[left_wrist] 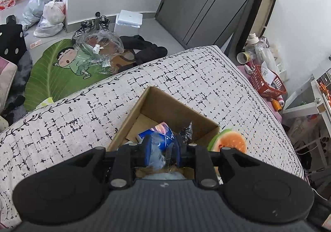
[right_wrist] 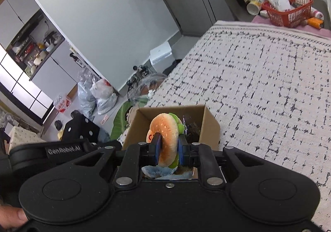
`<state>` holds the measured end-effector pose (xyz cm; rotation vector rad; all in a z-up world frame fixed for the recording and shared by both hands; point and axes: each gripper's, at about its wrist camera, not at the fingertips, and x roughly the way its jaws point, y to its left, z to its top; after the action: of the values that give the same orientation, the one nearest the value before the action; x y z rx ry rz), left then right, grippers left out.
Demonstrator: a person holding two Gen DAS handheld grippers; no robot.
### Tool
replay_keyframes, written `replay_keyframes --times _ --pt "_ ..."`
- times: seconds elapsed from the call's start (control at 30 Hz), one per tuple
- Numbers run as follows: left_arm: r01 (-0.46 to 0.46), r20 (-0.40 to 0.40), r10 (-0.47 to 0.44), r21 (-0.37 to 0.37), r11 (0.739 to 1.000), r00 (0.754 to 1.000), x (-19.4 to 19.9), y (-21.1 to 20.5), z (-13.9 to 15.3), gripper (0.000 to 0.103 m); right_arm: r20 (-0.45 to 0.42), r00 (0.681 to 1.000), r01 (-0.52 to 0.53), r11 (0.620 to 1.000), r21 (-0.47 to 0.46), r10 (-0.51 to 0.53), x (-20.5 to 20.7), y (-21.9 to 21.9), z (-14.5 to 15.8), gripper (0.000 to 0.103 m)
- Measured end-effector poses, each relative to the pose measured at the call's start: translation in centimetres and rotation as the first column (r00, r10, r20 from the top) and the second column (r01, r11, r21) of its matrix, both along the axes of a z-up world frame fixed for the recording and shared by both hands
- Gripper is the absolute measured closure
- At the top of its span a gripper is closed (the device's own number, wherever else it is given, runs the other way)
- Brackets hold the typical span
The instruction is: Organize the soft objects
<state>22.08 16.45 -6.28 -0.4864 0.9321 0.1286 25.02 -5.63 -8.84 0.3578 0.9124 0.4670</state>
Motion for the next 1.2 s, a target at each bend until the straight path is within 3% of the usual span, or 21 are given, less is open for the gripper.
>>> replay_keyframes --times 0.17,0.33,0.43,0.53,0.6,0.8,1.03,1.2 --pt "-0.009 -0.007 0.009 -0.005 1.0 1.0 0.1 0.8 0.1 0.079 -0.02 1.0 -0.011 1.0 -0.005 0.01 0.2 0.6 -0.6 0.084" --pt "-0.011 -0.029 0.011 0.01 1.0 1.0 0.0 1.2 0.4 0.074 -0.043 0.999 0.009 1.0 -0.001 -0.009 0.4 0.5 -0.7 0.056" --pt "-0.008 -0.041 0.01 0.034 0.999 0.999 -0.2 1.1 0.7 0.057 -0.029 0.999 0.02 1.0 -0.014 -0.02 0.2 0.3 -0.5 0.044" --pt "-0.007 -0.033 0.009 0.066 0.998 0.999 -0.7 0.9 1.3 0.049 -0.011 0.999 0.045 0.998 -0.039 -0.045 -0.2 0.0 0.2 0.025" --pt "-0.01 -0.039 0.013 0.085 0.996 0.999 -0.9 0.8 1.6 0.035 0.01 0.998 0.067 0.996 -0.063 -0.066 -0.6 -0.4 0.7 0.015" --pt "0.018 -0.022 -0.015 0.119 0.993 1.0 -2.1 0.2 3.1 0.02 -0.006 0.997 0.07 0.993 -0.092 -0.071 -1.6 -1.6 1.4 0.01" --pt "0.061 0.003 -0.062 0.145 0.988 0.998 -3.8 -0.9 4.5 0.018 -0.015 0.996 0.084 0.991 -0.108 -0.086 -3.6 -3.4 2.0 0.008" --pt "0.117 0.013 -0.122 0.177 0.977 0.992 -5.2 -2.0 5.2 0.018 0.032 0.995 0.103 0.983 -0.15 -0.099 -5.6 -4.6 3.3 0.001"
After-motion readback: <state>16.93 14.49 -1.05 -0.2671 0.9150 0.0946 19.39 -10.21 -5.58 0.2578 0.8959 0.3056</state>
